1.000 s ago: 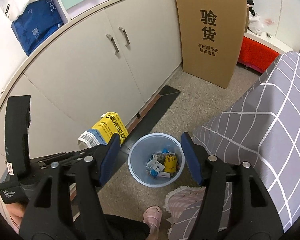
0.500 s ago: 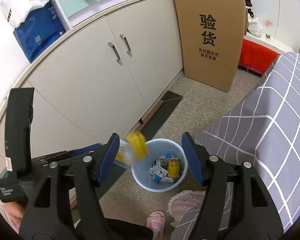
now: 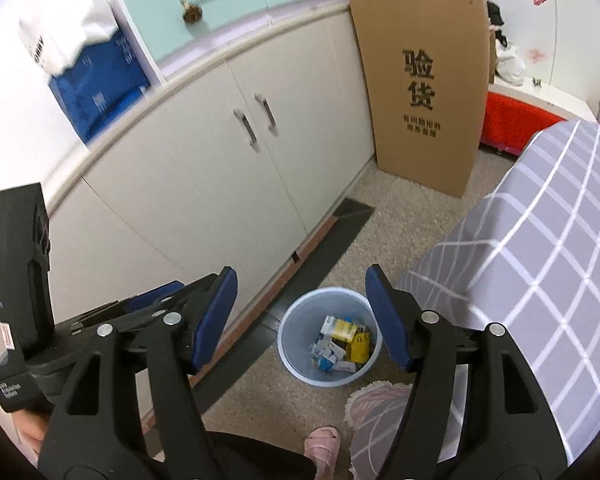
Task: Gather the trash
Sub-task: 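Open the left gripper over the bucket to drop the yellow-white box, then move the right gripper over the table and grasp the red string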
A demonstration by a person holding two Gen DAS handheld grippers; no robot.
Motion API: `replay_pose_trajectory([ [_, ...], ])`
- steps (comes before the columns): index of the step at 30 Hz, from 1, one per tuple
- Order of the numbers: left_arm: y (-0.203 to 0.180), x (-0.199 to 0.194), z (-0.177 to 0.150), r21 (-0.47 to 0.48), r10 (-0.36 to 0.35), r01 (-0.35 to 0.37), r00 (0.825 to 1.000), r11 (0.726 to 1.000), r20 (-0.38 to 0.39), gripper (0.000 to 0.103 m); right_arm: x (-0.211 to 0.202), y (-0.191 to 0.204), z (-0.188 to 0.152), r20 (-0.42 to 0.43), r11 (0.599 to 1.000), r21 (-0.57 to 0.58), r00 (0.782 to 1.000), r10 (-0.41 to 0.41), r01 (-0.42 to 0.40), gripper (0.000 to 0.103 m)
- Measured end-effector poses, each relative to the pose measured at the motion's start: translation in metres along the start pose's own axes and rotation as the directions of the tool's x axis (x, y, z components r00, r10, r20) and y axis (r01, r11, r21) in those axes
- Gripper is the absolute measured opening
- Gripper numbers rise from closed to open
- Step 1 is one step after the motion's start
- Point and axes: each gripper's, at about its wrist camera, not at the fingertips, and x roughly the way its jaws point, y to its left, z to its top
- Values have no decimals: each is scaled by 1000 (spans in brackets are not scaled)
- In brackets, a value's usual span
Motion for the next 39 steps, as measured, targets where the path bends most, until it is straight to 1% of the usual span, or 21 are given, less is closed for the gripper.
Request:
replay_pose_trajectory([
  [5,-35,-40,1,52,-26,21,995,998,96,58,-48,-18,6,80,1000,22,997,-9,7,67],
  [8,-68,-58,-2,113,-51,35,989,993,139,60,-76,-39,5,118,999,47,993,-28,22,67],
  [12,-122,-64,-11,199,-95,65,985,978,144,61,-113,-81,-1,157,994,92,984,-80,66,67],
  [15,-163,-59,-21,255,-134,98,983,962,126,61,-140,-121,-10,172,984,138,975,-138,115,67],
  [17,-190,-54,-30,294,-135,94,983,951,122,61,-158,-156,-18,170,970,176,966,-195,165,66],
  [19,-208,-47,-37,315,-140,98,984,944,111,61,-171,-186,-25,163,950,210,950,-267,231,66],
  [21,-221,-40,-43,329,-130,89,986,940,104,62,-180,-216,-31,146,929,246,937,-318,277,63],
  [22,-224,-39,-45,331,-126,86,987,940,101,63,-185,-233,-34,134,913,263,925,-355,312,61],
  [23,-227,-36,-47,332,-123,85,988,939,96,63,-188,-250,-37,118,895,281,913,-390,346,60],
  [24,-231,-33,-49,330,-118,82,989,940,91,63,-189,-264,-40,102,882,299,907,-408,364,58],
  [26,-234,-29,-50,323,-113,80,990,943,85,63,-187,-285,-43,72,867,324,904,-420,378,53],
  [28,-239,-23,-51,316,-114,86,991,945,72,63,-184,-297,-45,52,857,329,898,-437,397,52],
  [33,-253,-15,-54,334,-122,99,991,938,50,63,-165,-305,-43,12,848,310,890,-456,430,48],
  [34,-254,-14,-54,339,-123,100,991,936,48,63,-162,-305,-41,6,846,305,888,-460,437,46],
  [36,-255,-13,-54,343,-122,99,991,934,47,63,-156,-306,-40,-9,841,295,881,-473,454,39],
  [37,-253,-13,-53,342,-124,101,991,934,47,63,-151,-308,-39,-22,837,290,878,-478,463,30],
  [39,-251,-13,-51,337,-126,103,991,936,46,63,-146,-308,-39,-32,837,279,875,-483,472,19],
])
